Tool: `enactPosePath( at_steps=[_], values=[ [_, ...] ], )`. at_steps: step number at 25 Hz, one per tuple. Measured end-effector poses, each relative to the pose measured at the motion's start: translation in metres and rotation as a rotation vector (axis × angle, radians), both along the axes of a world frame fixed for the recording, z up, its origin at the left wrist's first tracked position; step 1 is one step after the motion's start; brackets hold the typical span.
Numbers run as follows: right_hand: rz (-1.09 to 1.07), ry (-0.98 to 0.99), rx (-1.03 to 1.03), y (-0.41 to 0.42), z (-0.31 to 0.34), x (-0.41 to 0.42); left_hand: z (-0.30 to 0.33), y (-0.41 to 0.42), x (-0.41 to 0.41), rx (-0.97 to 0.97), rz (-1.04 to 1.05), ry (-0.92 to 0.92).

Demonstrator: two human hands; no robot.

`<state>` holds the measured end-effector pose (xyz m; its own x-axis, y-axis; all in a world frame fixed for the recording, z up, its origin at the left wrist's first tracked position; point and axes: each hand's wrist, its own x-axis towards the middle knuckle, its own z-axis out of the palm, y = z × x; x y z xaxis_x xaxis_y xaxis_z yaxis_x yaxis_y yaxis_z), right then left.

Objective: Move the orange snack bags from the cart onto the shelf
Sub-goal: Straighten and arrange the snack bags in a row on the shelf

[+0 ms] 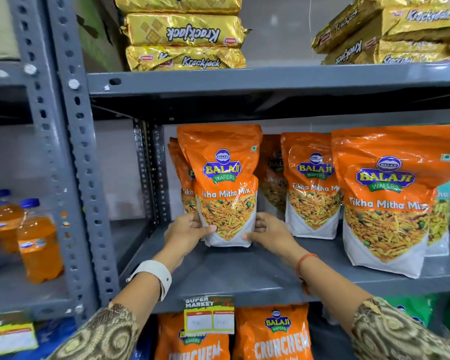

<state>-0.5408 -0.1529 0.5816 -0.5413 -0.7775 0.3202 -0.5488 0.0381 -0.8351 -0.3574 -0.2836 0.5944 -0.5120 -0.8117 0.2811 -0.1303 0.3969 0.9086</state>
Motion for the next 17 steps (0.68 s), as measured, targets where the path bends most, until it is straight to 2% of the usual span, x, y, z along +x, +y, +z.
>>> enactPosePath(
  at_steps=[8, 17],
  values=[
    [0.081, 0.047, 0.065, -0.019, -0.012, 0.048, -0.014, 0.000, 0.062, 0.024, 0.100, -0.010],
    [0.053, 0.050, 0.090, -0.012, -0.017, 0.041, -0.018, 0.008, 0.052, -0.024, 0.160, -0.104]
  ],
)
